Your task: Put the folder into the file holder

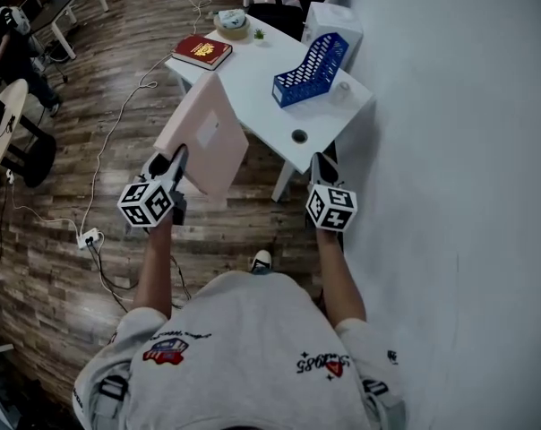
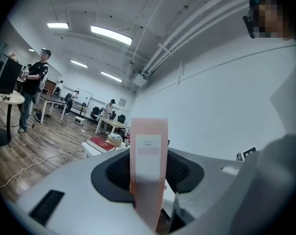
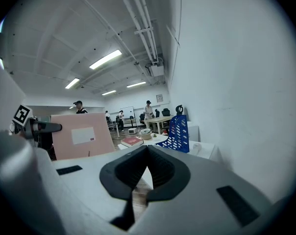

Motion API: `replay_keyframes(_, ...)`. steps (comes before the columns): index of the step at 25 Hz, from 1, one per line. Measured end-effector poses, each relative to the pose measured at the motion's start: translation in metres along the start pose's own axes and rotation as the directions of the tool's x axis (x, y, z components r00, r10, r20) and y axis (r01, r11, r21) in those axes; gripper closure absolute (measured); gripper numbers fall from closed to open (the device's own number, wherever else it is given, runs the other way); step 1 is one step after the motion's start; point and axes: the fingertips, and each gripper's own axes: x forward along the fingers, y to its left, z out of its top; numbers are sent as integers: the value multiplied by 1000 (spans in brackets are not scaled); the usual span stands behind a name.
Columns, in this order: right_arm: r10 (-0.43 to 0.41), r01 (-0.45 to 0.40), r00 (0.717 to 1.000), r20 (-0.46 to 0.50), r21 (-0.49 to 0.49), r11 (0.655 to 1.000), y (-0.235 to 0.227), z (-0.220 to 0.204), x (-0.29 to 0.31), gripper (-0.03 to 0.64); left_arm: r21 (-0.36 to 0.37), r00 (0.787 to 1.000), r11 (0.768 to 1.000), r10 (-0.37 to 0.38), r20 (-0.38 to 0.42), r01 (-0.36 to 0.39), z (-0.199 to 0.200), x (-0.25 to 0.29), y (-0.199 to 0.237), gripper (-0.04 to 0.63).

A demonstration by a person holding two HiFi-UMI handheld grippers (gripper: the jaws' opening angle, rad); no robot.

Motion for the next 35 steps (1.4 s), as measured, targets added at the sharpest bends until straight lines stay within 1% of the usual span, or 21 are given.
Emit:
replay_keyframes(4,-2,2,1000,8,12,1000,-43,15,32,624,13,1000,1000,2,-9,-2,1,53,-11,437)
replay_keyframes(8,-13,12,1000,7,49,999,-84,17,56,624,29,1000,1000,-6,-26,7,-3,95,-24,437)
replay_keyframes(15,-33,35,999,-26,97,995,-124,5,96,624,38,998,999,9,-57,-7,-7,153,-18,437)
replay_keyframes(18,-50,54,998,-36,106,993,-137,3,115,624,32,998,999,4,-66,-1,-12,178,-8,437)
replay_keyframes(20,-62,66,997,-44,109,992,-144,6,132,624,34,997,999,-11,-71,14,-7,198,-1,437)
replay_keyframes(25,-106,112,993,-56,115,987,-169,23,198,624,43,996,998,-51,-74,54,18,285,28,437)
replay_keyframes(29,-161,167,985,-59,118,979,-182,31,239,624,45,992,995,-88,-90,92,28,345,56,437)
replay_keyframes(35,-261,265,964,-42,134,955,-193,55,291,624,51,979,984,-165,-121,172,50,427,93,437)
